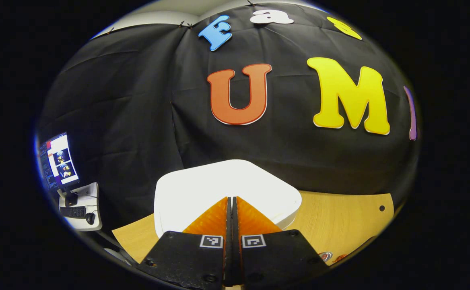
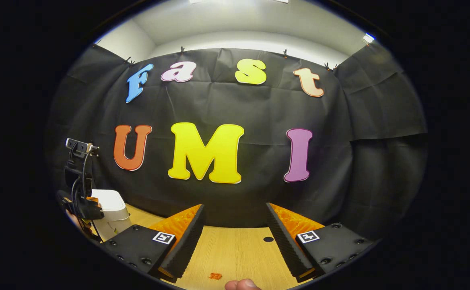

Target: Press the lid of the desktop garbage bin to open it, pick up the crumpled paper on the desktop and throw it into the bin, then pick up the pop can on the desktop and drop it into the bin, and finally close the garbage bin lid.

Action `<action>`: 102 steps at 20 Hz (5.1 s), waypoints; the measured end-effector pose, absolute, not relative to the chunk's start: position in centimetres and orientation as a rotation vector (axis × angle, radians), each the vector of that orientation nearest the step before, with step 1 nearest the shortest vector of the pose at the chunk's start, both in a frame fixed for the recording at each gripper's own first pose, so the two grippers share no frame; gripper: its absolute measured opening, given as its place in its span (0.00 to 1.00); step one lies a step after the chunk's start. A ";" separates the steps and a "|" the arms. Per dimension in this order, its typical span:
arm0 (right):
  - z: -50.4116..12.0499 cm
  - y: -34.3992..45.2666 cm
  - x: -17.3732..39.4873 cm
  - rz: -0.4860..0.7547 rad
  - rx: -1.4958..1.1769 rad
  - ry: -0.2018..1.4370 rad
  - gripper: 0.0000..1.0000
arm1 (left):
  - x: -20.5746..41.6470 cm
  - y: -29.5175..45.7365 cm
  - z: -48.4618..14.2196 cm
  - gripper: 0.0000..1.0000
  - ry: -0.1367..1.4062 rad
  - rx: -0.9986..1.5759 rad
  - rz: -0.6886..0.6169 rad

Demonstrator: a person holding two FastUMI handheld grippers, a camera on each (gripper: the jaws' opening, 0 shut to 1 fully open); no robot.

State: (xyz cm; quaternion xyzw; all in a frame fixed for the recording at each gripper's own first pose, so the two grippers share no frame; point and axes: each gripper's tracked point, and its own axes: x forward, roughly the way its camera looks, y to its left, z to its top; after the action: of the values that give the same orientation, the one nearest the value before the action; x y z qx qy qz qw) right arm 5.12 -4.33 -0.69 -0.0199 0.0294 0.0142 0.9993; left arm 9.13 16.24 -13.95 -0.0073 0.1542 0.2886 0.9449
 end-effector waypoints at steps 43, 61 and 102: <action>-1.8 -6.5 2.6 0.014 0.001 0.061 0.94 | 2.2 1.6 1.3 0.96 -0.074 -0.036 0.070; -18.1 -4.4 3.0 0.229 -0.042 0.440 0.95 | -1.1 1.5 -3.8 0.96 0.103 0.030 0.086; -44.7 -1.5 6.4 0.274 -0.073 0.978 0.78 | -7.3 9.3 -7.4 0.96 0.267 0.061 0.327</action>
State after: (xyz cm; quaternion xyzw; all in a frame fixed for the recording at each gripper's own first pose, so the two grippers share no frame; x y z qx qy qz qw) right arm 6.39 -1.47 -44.70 -0.0348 0.4681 0.1310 0.8732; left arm -7.30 9.25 -7.35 0.0305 0.1326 0.1624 0.9773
